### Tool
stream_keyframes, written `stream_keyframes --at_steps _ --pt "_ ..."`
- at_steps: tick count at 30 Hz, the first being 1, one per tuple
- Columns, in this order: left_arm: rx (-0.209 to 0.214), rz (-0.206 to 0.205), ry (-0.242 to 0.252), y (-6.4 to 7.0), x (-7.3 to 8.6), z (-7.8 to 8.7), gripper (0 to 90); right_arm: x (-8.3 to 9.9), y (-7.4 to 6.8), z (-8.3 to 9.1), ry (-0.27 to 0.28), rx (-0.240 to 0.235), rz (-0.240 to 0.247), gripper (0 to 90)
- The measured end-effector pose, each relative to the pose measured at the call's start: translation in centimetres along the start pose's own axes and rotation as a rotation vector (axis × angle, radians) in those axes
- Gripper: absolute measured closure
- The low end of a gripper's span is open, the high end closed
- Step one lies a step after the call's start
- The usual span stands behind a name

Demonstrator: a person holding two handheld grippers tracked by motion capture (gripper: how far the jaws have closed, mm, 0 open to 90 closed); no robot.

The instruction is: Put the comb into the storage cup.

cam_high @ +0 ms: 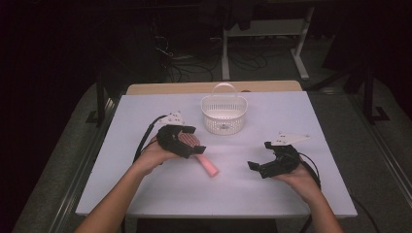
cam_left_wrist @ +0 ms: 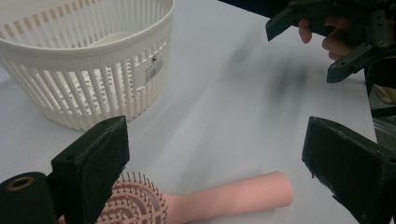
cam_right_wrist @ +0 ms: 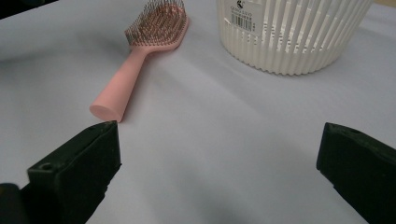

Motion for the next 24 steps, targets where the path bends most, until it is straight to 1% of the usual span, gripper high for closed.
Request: stream_keyframes --at_steps 1,4,7,10,11,13,14,15,16,17,18,19,23,24 --pt "-0.006 -0.001 0.002 0.0 -0.1 -0.2 13.2 0.0 0.0 0.0 0.000 0.000 0.000 0.0" --pt "-0.007 0.000 -0.001 0.1 -0.1 -0.5 14.6 0.0 0.0 0.0 0.000 0.000 0.000 0.0" --pt "0.003 0.004 -0.007 0.2 -0.1 -1.0 19.9 0.0 0.0 0.0 -0.001 0.000 -0.001 0.0" --pt "0.003 0.001 -0.017 0.3 -0.1 -1.2 23.2 0.0 0.0 0.0 -0.001 -0.001 -0.002 0.0" --pt "0.005 0.007 -0.019 0.4 -0.2 -1.4 27.7 0.0 0.0 0.0 -0.001 0.000 -0.003 0.0" --pt "0.005 0.009 -0.023 0.4 -0.2 -1.4 32.5 0.0 0.0 0.0 -0.002 0.000 -0.003 0.0" --pt "0.004 0.011 -0.024 0.5 -0.2 -1.5 32.5 0.0 0.0 0.0 -0.002 0.000 -0.003 0.0" --pt "0.006 0.012 -0.027 0.5 -0.3 -1.6 36.5 0.0 0.0 0.0 -0.001 -0.001 -0.002 0.0" --pt "0.006 0.012 -0.031 0.5 -0.3 -1.7 36.5 0.0 0.0 0.0 -0.001 -0.001 -0.002 0.0" --pt "0.007 0.016 -0.037 0.6 -0.3 -1.9 40.6 0.0 0.0 0.0 -0.002 -0.001 -0.003 0.0" --pt "0.007 0.016 -0.037 0.6 -0.3 -1.9 43.3 0.0 0.0 0.0 -0.002 -0.001 -0.003 0.0" --pt "0.013 0.019 -0.047 0.7 -0.2 -2.1 45.8 0.0 0.0 0.0 0.002 0.000 -0.004 0.0" --pt "0.014 0.018 -0.072 0.9 0.1 -2.5 56.9 0.0 0.0 0.1 0.001 0.001 -0.006 0.0" --pt "0.014 0.018 -0.072 0.9 0.1 -2.5 60.0 0.0 0.0 0.1 0.001 0.001 -0.006 0.0"
Point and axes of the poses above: each handheld gripper's, and its own axes: z roughly backward along the jaws, x roughly out of its underside, y roughly to its right, the point moved 8 cm from there along -z, roughly forward along the jaws, and after that the axes turned 14 degrees about z, right-handed, at the moved point
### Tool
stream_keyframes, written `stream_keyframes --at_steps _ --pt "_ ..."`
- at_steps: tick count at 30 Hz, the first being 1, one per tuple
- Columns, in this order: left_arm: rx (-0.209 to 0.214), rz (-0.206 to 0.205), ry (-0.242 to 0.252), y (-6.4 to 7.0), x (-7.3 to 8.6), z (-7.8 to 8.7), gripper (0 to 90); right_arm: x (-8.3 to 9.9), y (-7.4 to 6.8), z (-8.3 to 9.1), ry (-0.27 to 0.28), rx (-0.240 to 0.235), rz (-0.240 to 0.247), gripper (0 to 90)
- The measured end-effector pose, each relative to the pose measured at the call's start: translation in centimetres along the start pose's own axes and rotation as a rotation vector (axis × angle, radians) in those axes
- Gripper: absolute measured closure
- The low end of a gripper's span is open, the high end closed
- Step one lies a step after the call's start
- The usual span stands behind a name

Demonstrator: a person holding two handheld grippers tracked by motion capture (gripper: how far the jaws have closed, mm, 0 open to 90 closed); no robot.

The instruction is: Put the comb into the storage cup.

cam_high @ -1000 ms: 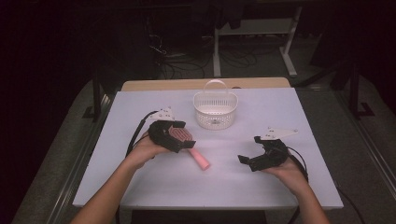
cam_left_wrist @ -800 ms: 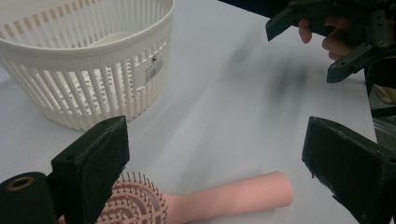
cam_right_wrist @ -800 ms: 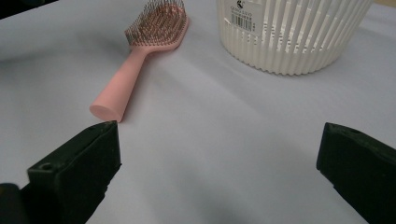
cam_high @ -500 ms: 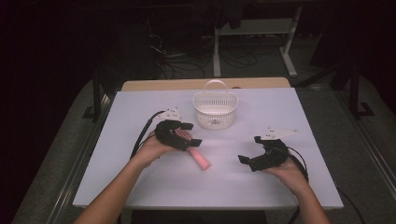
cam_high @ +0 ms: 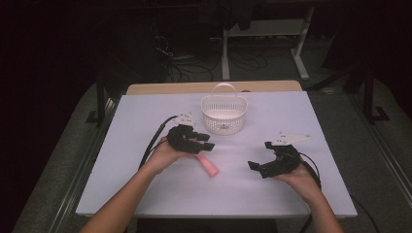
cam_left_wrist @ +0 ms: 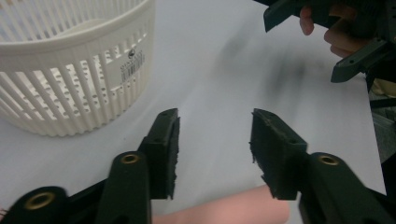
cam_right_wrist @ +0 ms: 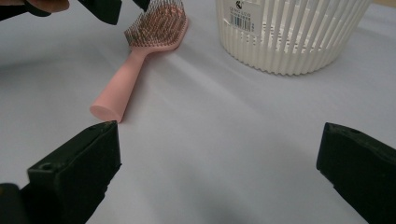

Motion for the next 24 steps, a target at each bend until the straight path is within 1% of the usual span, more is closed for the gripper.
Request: stream_keyframes --at_steps 1,2,3,4,5,6,7,8,9,10,11,12,17,18,19,20,22,24 --pt "0.000 0.002 -0.007 0.1 0.1 -0.1 63.2 0.0 0.0 0.0 0.000 0.001 -0.001 0.0" --pt "0.000 0.001 -0.016 0.1 0.1 -0.3 63.2 0.0 0.0 0.0 0.000 0.001 -0.001 0.0" --pt "0.000 0.001 -0.024 0.2 0.2 -0.4 69.8 0.0 0.0 0.0 0.000 0.001 -0.001 0.0" --pt "-0.001 -0.003 -0.046 0.3 0.4 -0.7 73.5 0.0 0.0 0.0 0.000 0.002 -0.001 0.0" --pt "-0.001 -0.003 -0.046 0.3 0.4 -0.7 76.7 0.0 0.0 0.0 0.000 0.002 -0.001 0.0" --pt "0.001 -0.007 -0.063 0.5 0.6 -1.0 79.4 0.0 0.1 0.0 0.001 0.003 -0.001 0.0" --pt "0.001 -0.007 -0.063 0.5 0.6 -1.0 82.7 0.0 0.1 0.0 0.001 0.003 -0.001 0.0" --pt "0.002 -0.010 -0.070 0.6 0.7 -1.2 82.7 0.0 0.1 0.0 0.002 0.003 -0.002 0.0" --pt "0.002 -0.013 -0.080 0.7 0.8 -1.3 89.1 0.0 0.1 0.0 0.002 0.003 -0.002 0.0" --pt "0.002 -0.017 -0.093 0.8 0.9 -1.6 90.0 0.0 0.1 0.0 0.002 0.003 -0.001 0.0" --pt "0.002 -0.017 -0.093 0.8 0.9 -1.6 90.0 0.0 0.1 0.0 0.002 0.002 -0.001 0.0" --pt "0.001 -0.027 -0.108 1.0 1.1 -2.0 90.0 0.0 0.1 0.0 0.002 0.002 -0.001 0.0" --pt "-0.001 -0.051 -0.146 1.6 1.7 -2.9 90.0 0.0 0.1 0.1 0.002 0.002 -0.002 0.0" --pt "-0.001 -0.051 -0.146 1.6 1.7 -2.9 90.0 0.0 0.1 0.1 0.002 0.002 -0.002 0.0" --pt "0.003 -0.057 -0.161 1.9 1.9 -3.3 90.0 0.0 0.0 0.1 0.002 0.002 -0.001 0.0" --pt "0.003 -0.057 -0.161 1.9 1.9 -3.3 90.0 0.0 0.0 0.1 0.002 0.002 -0.001 0.0" --pt "0.000 -0.064 -0.192 2.1 2.3 -3.8 90.0 0.0 0.0 0.0 0.001 0.001 -0.001 0.0" --pt "0.003 -0.065 -0.199 2.2 2.5 -4.0 90.0 0.0 0.0 0.0 0.001 0.001 -0.001 0.0"
Point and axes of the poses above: each handheld gripper's, and its own axes: z roughly backward along the jaws, x roughly out of its underside, y roughly to its right, the point moved 8 cm from there along -z, roughly forward along the jaws, and after that the axes turned 14 degrees about z, right-handed, at the moved point
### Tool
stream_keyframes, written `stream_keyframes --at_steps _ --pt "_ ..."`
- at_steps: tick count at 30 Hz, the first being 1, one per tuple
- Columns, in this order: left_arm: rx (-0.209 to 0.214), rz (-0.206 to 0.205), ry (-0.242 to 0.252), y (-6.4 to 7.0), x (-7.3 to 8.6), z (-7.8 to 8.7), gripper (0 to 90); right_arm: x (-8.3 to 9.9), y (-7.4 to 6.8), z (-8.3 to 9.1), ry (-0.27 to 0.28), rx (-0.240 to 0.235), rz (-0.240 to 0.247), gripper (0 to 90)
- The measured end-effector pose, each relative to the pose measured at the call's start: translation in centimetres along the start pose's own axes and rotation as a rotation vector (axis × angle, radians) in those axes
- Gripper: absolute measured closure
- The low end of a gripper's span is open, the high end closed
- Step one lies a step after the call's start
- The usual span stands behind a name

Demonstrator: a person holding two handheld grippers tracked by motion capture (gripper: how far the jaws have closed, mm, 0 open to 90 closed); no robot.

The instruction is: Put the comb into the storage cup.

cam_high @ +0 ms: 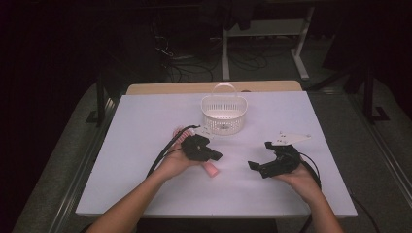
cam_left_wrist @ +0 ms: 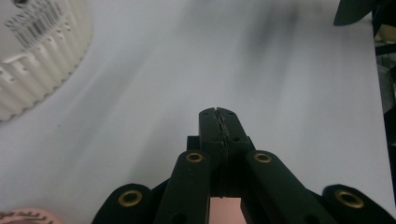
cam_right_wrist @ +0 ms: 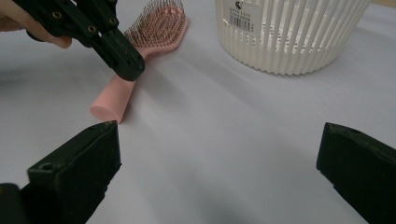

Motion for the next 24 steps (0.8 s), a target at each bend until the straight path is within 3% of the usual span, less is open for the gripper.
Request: stream_keyframes --at_steps 15,24 --pt "0.004 -0.032 -0.099 1.0 1.3 -2.2 90.0 0.0 0.0 0.0 0.000 -0.001 0.000 0.0" --pt "0.002 -0.034 -0.126 1.1 1.7 -2.5 90.0 0.0 0.0 0.0 -0.002 -0.002 -0.001 0.0"
Point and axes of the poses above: each handheld gripper's, and its own axes: z roughly backward along the jaws, x roughly out of its underside, y roughly to its right, the point moved 8 cm from there along -z, roughly forward along the jaws, and after that the axes turned 14 degrees about z, right-handed, at the moved point
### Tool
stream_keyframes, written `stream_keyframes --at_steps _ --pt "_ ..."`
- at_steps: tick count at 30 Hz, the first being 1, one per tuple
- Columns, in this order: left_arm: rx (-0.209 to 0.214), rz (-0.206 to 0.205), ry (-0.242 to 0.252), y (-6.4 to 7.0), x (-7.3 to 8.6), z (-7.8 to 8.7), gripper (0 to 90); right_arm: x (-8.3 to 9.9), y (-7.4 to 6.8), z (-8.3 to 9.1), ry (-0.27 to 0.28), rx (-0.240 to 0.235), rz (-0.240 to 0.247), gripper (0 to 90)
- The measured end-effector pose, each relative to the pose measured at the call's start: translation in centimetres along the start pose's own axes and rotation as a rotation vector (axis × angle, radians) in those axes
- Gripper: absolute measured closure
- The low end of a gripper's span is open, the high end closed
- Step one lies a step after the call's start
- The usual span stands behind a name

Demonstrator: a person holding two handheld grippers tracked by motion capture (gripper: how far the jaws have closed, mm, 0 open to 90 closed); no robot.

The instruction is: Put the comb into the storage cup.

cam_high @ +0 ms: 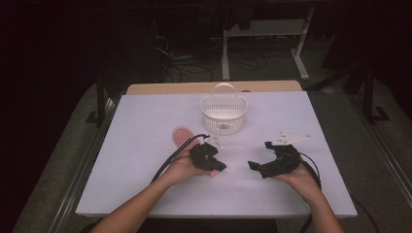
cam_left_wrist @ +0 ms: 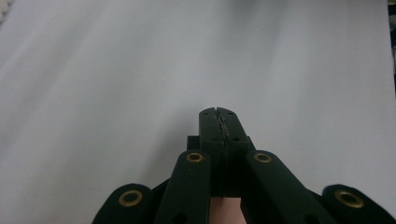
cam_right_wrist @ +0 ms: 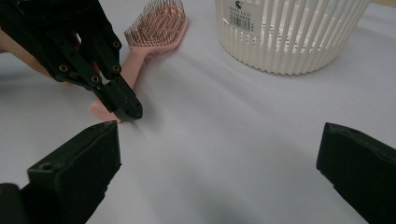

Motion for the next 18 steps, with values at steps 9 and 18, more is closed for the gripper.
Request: stream_keyframes --at_steps 9,18 --pt "-0.005 -0.003 -0.021 0.2 0.3 0.2 90.0 0.0 0.0 0.0 0.000 0.001 0.000 0.0" --pt "-0.016 -0.006 -0.047 0.6 1.4 0.9 90.0 0.0 0.0 -0.1 -0.003 -0.001 0.001 0.0"
Point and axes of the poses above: each handheld gripper's, and its own axes: z roughly backward along the jaws, x roughly out of its underside, y roughly to its right, the point moved 8 cm from there along -z, roughly forward along the jaws, and after that the axes turned 14 degrees about z, right-handed, at the moved point
